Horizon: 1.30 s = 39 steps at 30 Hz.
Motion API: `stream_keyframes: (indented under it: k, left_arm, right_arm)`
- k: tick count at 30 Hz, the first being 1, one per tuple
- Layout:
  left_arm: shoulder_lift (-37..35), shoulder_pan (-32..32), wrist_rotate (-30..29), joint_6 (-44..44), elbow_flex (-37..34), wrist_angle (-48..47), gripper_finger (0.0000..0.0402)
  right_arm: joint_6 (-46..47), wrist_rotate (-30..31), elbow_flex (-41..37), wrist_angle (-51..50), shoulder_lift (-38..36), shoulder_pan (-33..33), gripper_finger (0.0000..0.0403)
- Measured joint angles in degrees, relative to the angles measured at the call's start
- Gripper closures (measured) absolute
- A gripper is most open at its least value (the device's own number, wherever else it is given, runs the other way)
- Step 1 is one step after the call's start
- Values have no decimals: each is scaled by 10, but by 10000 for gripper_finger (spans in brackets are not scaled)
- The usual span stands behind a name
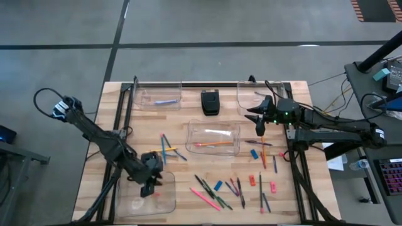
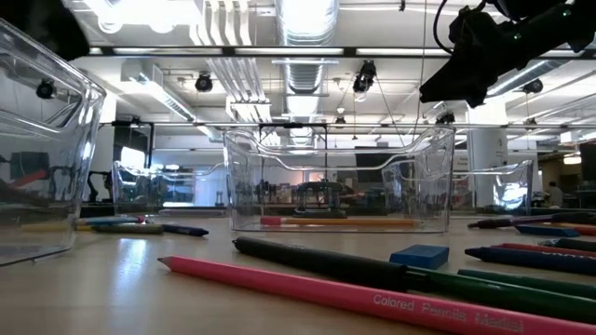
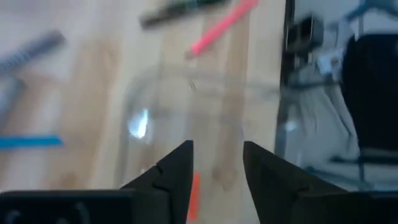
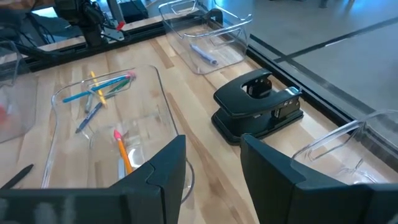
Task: Sort crayons/erasers/pens/pencils in bins
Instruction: Put the violet pen into the top left transparent bin
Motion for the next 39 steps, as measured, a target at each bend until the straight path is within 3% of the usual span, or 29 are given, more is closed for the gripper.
stream_keyframes:
  k: [3,5,7,9,12,15,20,23,31,39]
  left_arm:
    - [-31,14,-71,75,7,5,274]
    - [-51,17,-165,151,5,28,274]
    - [-64,18,-257,242,-10,93,274]
    - [-72,29,-283,349,-32,174,274]
    - [-80,57,-265,480,-68,320,274]
    - [-84,104,-202,561,-106,425,274]
    - [-80,231,-12,560,-158,489,274]
    - [-78,288,55,550,-181,550,274]
    - [-67,340,68,587,-204,662,274]
    - [-57,347,68,601,-197,673,275]
  right_arm:
    - [4,-28,9,-4,0,0,259]
    - [17,-46,20,-13,-1,0,259]
    - [32,-46,28,-32,-3,0,259]
    - [39,-44,30,-50,-7,6,259]
    - [54,-46,30,-80,-12,31,259]
    - [89,-28,30,-103,-16,74,259]
    - [122,52,30,-108,-17,158,259]
    - [125,82,30,-111,-17,196,259]
    - [197,90,28,-196,10,229,259]
    - [218,97,17,-234,54,231,259]
